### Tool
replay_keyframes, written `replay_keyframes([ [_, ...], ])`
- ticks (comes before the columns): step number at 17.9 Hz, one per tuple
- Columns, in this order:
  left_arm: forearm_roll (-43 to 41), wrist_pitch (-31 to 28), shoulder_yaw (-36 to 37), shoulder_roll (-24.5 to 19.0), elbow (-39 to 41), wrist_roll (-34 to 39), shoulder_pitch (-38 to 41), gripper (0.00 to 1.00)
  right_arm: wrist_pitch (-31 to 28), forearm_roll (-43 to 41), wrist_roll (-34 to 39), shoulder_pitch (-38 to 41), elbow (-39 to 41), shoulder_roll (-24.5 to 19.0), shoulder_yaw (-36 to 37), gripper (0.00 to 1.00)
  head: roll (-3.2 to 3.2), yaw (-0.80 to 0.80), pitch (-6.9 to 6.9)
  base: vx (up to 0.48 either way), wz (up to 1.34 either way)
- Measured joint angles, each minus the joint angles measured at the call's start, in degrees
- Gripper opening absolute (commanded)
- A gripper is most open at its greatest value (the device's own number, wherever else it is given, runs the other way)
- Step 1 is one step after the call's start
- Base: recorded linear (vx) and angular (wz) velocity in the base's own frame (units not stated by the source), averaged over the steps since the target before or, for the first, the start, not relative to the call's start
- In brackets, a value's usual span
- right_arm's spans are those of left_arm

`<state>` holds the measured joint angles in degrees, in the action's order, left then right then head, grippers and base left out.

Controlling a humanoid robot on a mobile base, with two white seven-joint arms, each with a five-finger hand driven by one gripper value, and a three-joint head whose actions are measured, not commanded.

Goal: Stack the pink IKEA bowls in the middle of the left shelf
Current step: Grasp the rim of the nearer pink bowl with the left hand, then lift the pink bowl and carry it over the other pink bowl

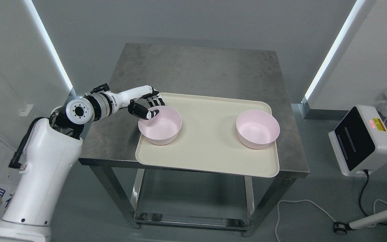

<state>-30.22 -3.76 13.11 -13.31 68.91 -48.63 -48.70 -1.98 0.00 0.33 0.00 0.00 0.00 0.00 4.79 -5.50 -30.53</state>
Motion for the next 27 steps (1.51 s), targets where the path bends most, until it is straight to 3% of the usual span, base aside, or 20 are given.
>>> replay_keyframes([
  [2, -0.03, 0.27, -0.61, 0.24, -0.27, 0.0, -0.16, 0.0, 0.0, 0.0, 0.0, 0.0, 0.0, 0.0, 0.0, 1.0, 0.0, 0.0, 0.0, 0.0, 0.0],
  [11, 0.17, 3.45, -4.03, 1.23, -0.43, -1.23, -4.68, 0.0, 0.0, 0.0, 0.0, 0.0, 0.0, 0.0, 0.0, 1.0, 0.0, 0.0, 0.0, -0.001, -0.03],
  [17, 0.22, 1.88, -3.48, 5.96, 0.5, -4.53, -9.51, 0.02, 0.0, 0.0, 0.0, 0.0, 0.0, 0.0, 0.0, 1.0, 0.0, 0.0, 0.0, 0.0, 0.0],
  [23, 0.33, 1.0, 4.93, 9.23, 1.46, -1.92, -13.46, 0.02, 0.0, 0.0, 0.0, 0.0, 0.0, 0.0, 0.0, 1.0, 0.0, 0.0, 0.0, 0.0, 0.0],
  [27, 0.41, 4.65, 13.88, 10.51, 2.08, 2.95, -15.87, 0.02, -0.02, 0.0, 0.0, 0.0, 0.0, 0.0, 0.0, 1.0, 0.0, 0.0, 0.0, 0.0, 0.0],
])
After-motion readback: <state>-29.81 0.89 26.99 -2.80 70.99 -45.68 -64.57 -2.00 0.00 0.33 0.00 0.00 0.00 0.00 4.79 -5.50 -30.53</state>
